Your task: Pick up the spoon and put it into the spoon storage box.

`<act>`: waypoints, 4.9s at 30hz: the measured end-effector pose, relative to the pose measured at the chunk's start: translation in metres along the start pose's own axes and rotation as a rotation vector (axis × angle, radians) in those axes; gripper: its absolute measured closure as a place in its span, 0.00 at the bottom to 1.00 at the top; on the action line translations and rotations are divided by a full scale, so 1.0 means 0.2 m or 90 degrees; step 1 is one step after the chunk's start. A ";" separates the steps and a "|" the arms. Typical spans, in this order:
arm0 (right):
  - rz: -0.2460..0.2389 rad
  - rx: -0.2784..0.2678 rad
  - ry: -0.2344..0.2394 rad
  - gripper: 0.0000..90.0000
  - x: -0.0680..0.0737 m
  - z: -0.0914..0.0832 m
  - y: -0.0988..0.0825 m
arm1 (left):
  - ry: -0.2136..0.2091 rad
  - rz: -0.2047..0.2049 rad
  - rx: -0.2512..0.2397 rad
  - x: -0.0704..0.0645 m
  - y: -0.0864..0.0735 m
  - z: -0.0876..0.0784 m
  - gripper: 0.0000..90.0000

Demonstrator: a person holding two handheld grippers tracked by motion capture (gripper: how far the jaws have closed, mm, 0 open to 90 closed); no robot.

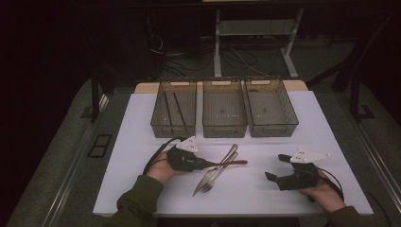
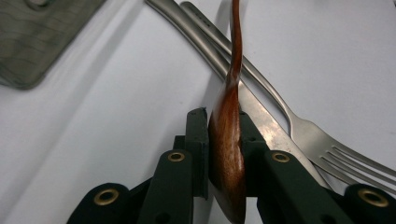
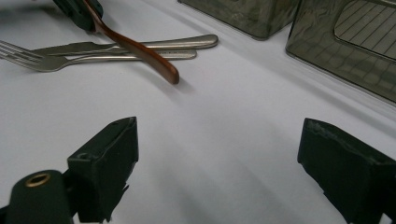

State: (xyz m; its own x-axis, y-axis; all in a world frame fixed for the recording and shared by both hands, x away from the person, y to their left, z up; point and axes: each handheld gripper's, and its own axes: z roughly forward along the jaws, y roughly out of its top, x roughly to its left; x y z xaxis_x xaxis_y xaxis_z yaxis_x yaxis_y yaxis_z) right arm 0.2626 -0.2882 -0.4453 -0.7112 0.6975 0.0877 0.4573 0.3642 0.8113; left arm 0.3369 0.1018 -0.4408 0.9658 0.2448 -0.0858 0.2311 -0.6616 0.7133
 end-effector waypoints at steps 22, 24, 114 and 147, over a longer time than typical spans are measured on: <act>-0.003 0.003 -0.002 0.13 0.00 0.00 0.00 | 0.066 -0.059 -0.045 0.03 0.05 -0.12 0.87; -0.003 0.003 -0.002 0.13 0.00 0.00 0.00 | 0.068 -0.062 -0.051 0.03 0.06 -0.13 0.87; 0.003 -0.006 -0.006 0.13 -0.01 -0.02 0.00 | 0.224 -0.226 -0.097 0.43 0.55 0.00 0.66; 0.007 -0.006 -0.010 0.13 -0.01 -0.02 -0.01 | 0.180 -0.173 -0.123 0.06 0.31 -0.11 0.40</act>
State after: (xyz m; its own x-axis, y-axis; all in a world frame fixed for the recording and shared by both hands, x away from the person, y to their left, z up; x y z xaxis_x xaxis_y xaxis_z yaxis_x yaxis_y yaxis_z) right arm 0.2614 -0.2935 -0.4439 -0.6975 0.7113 0.0869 0.4598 0.3512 0.8156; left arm 0.3599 0.0800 -0.3825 0.7965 0.5940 -0.1133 0.4201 -0.4087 0.8102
